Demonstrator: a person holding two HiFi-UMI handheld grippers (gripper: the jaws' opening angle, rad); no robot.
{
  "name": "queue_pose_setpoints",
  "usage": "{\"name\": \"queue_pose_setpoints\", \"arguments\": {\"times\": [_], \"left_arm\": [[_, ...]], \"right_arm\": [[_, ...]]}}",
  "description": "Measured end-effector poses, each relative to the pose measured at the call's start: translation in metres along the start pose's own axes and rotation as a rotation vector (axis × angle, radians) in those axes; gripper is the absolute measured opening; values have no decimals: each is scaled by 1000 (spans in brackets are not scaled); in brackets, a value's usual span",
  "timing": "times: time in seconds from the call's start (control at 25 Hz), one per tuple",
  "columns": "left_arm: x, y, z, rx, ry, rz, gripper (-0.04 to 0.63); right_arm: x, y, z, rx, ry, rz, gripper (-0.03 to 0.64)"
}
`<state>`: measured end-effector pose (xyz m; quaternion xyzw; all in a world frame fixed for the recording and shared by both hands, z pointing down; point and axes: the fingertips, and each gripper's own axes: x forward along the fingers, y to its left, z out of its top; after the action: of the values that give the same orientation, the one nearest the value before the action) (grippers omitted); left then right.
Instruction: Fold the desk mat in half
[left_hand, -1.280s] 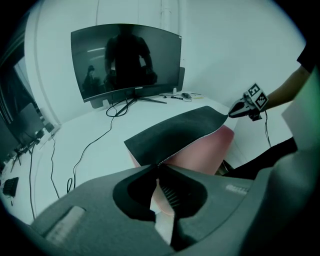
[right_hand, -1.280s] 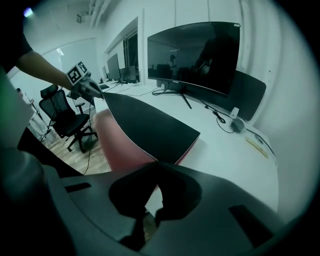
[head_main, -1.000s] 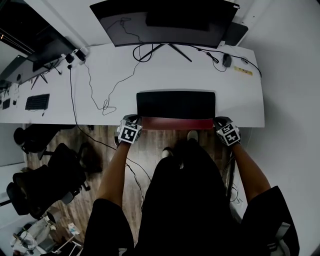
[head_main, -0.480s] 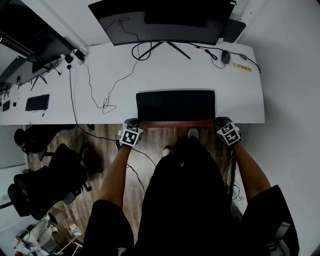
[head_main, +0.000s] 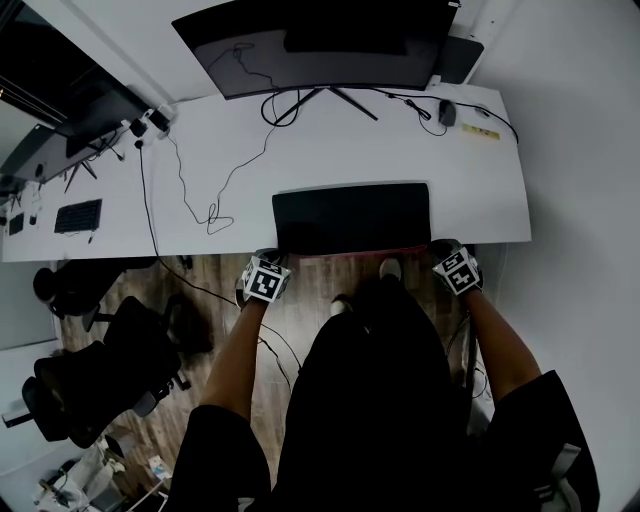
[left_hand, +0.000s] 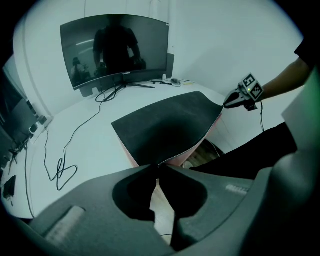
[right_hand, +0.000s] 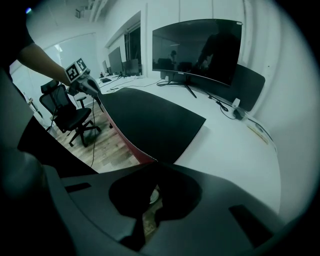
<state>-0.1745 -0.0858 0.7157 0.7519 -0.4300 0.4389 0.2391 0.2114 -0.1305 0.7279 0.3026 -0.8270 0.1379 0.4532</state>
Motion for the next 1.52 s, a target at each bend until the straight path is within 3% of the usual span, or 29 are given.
{"name": "queue_pose_setpoints", "arguments": {"times": [0.16, 0.64, 1.04, 1.16, 1.28, 1.52], "left_arm": [[3, 2, 0, 13, -18, 0, 32], [18, 5, -8, 37, 39, 22, 34], [22, 7, -12, 5, 72, 17, 35], [25, 4, -13, 47, 74, 16, 38], [26, 2, -16, 89, 88, 25, 54], [26, 9, -19, 67, 71, 39, 121]], "right_arm": [[1, 3, -1, -7, -1, -8, 0], [9, 3, -13, -5, 20, -23, 0], [7, -5, -16, 87, 13, -24, -2], [8, -2, -16, 102, 11, -16, 0], [11, 5, -16, 115, 8, 5, 0], [14, 9, -22, 107, 23, 2, 0]]}}
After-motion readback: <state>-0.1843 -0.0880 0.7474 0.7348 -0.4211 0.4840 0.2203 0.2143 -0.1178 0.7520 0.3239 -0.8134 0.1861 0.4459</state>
